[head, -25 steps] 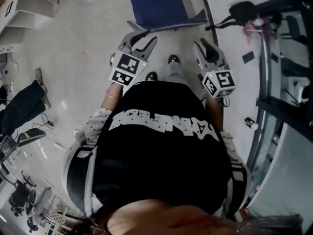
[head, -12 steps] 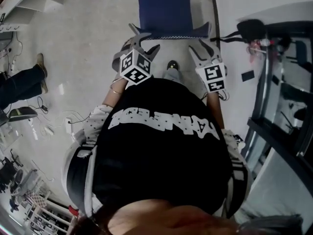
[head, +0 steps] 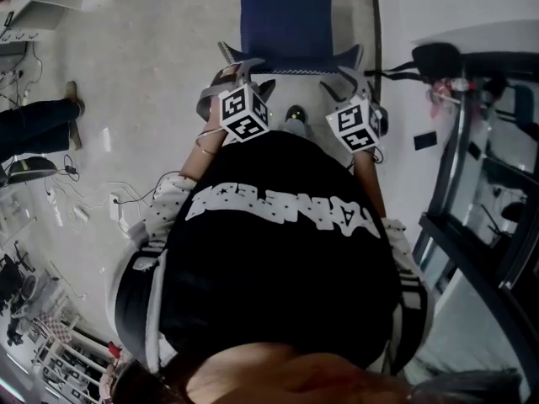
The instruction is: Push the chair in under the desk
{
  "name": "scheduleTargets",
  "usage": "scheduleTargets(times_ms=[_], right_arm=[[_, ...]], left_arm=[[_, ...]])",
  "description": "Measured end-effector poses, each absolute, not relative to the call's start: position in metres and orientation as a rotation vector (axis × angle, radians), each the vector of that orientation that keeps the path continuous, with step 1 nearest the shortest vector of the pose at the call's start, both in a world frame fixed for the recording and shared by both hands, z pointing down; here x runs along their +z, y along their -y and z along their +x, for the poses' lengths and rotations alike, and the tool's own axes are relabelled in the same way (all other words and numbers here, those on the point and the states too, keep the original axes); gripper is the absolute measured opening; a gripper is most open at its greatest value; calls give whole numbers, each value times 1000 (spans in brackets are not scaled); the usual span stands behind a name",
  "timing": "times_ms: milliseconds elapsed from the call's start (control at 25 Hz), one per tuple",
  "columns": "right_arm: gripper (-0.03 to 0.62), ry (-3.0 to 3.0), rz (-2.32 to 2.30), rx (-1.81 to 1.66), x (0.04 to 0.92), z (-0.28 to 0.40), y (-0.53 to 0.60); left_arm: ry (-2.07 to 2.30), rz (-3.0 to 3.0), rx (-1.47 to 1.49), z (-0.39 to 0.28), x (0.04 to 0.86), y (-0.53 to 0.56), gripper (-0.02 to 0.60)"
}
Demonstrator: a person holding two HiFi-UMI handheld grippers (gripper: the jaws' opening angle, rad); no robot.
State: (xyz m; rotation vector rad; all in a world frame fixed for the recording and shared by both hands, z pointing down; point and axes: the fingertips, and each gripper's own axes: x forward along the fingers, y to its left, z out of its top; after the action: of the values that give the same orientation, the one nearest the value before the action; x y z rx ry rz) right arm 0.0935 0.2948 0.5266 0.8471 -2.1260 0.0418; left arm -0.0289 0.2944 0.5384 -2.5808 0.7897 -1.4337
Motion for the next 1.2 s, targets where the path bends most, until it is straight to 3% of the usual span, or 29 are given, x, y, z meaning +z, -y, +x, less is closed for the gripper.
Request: scheduleTargets(times_ms=[320, 360, 480, 1200], right_arm=[[207, 2098, 774, 4, 542, 93, -281], [207, 2094, 773, -1, 542, 92, -279], [172, 2075, 764, -15, 541, 94, -274], [163, 2045, 700, -76, 544, 102, -246]], left_arm=[[-798, -2560, -1482, -31, 554, -285, 219], [-794, -2552, -1482, -32, 553, -284, 170], [-782, -2540, -1482, -33, 553, -283, 133], [-803, -2536, -1512, -23, 554, -259, 124]])
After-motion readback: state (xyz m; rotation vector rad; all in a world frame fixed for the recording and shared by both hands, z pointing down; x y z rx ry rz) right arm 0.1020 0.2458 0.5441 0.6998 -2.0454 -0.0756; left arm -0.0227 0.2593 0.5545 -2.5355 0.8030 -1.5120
